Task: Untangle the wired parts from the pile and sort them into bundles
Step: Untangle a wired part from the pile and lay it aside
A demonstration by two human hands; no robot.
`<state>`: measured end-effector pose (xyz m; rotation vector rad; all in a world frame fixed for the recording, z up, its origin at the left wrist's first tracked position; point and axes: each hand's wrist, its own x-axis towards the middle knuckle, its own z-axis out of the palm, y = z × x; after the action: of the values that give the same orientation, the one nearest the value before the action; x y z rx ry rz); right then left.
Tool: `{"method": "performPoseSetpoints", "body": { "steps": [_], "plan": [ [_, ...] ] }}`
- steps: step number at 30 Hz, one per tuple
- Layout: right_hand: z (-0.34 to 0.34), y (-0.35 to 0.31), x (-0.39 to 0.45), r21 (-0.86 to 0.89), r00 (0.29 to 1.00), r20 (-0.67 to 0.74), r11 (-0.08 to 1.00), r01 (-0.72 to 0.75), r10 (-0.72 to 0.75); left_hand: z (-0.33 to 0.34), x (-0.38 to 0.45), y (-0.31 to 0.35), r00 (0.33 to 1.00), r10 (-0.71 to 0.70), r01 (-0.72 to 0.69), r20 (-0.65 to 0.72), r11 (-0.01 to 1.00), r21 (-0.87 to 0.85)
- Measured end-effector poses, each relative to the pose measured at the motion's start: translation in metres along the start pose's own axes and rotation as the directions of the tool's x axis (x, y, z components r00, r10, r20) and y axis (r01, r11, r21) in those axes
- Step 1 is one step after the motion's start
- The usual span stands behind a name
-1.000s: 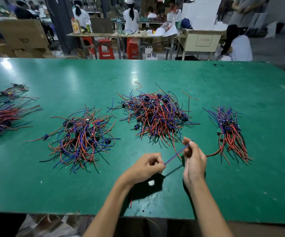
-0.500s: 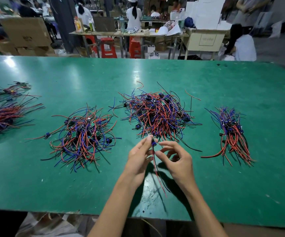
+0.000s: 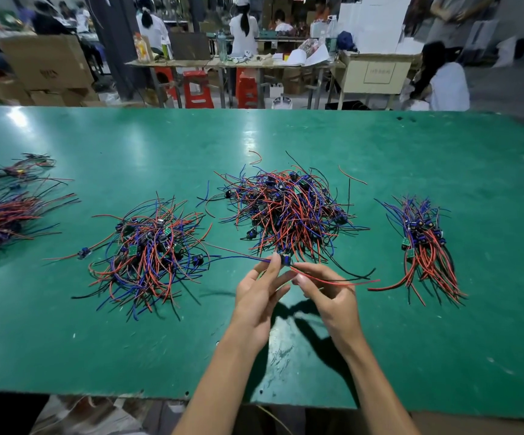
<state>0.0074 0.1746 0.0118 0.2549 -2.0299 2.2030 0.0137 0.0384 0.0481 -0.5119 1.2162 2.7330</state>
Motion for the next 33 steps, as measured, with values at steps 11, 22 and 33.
{"method": "performPoseSetpoints", "body": {
  "steps": [11, 22, 33],
  "plan": [
    [-0.003, 0.009, 0.005, 0.176, 0.969, -0.22, 0.982, -0.07, 0.108, -0.026, -0.045, 0.024, 0.938, -0.292, 0.012, 0.185, 0.562, 0.827],
    [-0.002, 0.018, 0.008, 0.05, 0.984, -0.164, 0.997, -0.063, 0.07, 0.009, 0.006, 0.027, 0.903, 0.128, -0.429, 0.409, 0.252, 0.868],
    [-0.002, 0.024, 0.007, -0.252, 0.982, -0.186, 0.967, -0.023, -0.025, 0.0, 0.009, -0.008, 0.942, 0.209, -0.333, 0.263, 0.48, 0.811]
  ]
}}
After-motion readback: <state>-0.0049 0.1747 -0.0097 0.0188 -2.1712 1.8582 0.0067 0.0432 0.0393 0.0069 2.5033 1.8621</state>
